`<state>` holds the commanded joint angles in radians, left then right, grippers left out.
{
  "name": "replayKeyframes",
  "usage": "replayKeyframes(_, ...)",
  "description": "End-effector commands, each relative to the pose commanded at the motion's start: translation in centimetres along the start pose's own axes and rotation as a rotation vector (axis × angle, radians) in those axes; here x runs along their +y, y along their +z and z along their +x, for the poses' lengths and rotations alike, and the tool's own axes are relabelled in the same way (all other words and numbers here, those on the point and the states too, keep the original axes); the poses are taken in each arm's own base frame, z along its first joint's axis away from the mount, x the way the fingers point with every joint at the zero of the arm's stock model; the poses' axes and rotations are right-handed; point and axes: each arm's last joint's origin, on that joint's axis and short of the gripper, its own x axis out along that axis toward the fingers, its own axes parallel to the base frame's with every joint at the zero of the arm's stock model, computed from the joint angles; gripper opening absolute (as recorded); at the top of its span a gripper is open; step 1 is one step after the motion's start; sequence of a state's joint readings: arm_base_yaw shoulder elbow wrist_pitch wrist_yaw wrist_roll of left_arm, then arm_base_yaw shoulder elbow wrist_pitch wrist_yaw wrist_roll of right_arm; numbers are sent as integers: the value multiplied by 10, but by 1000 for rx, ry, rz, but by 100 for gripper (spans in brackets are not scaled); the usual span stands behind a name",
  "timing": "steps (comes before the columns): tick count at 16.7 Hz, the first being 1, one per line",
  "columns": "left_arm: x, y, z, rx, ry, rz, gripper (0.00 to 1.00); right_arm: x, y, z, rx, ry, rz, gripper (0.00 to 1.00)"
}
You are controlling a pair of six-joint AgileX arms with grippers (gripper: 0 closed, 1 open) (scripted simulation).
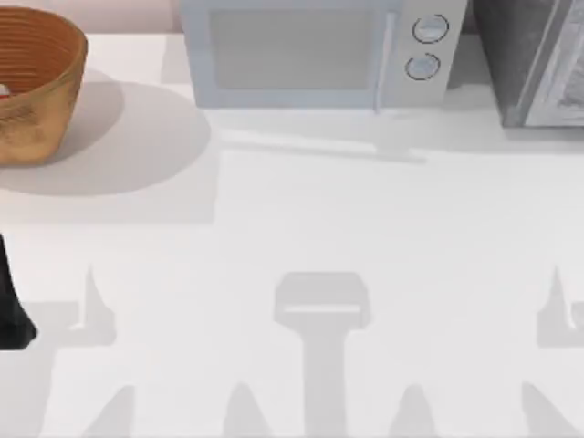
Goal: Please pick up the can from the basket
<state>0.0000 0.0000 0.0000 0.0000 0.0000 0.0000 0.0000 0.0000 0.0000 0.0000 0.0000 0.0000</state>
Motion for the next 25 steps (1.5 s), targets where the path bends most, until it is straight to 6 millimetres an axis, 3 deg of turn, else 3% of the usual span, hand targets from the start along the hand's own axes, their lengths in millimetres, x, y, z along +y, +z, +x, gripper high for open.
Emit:
replayKeyframes(3,0,2,0,2,-4,-1,100,0,0,0,0,0,0,100)
replayKeyframes(6,-1,22,1,27,-29,-13,100,0,0,0,0,0,0,100)
replayKeyframes(9,-1,61,7,87,-39,-23,100,0,0,0,0,0,0,100)
replayKeyframes(12,2,113,31,201,-21,-25,100,0,0,0,0,0,0,100)
replayKeyframes(15,9,158,83,381,5,-34,100,0,0,0,0,0,0,100)
replayKeyframes(18,18,176,160,597,-2,-43,100,0,0,0,0,0,0,100)
replayKeyframes(22,27,169,256,828,-43,-60,100,0,0,0,0,0,0,100)
replayKeyframes(25,37,147,314,976,-70,-74,100,0,0,0,0,0,0,100)
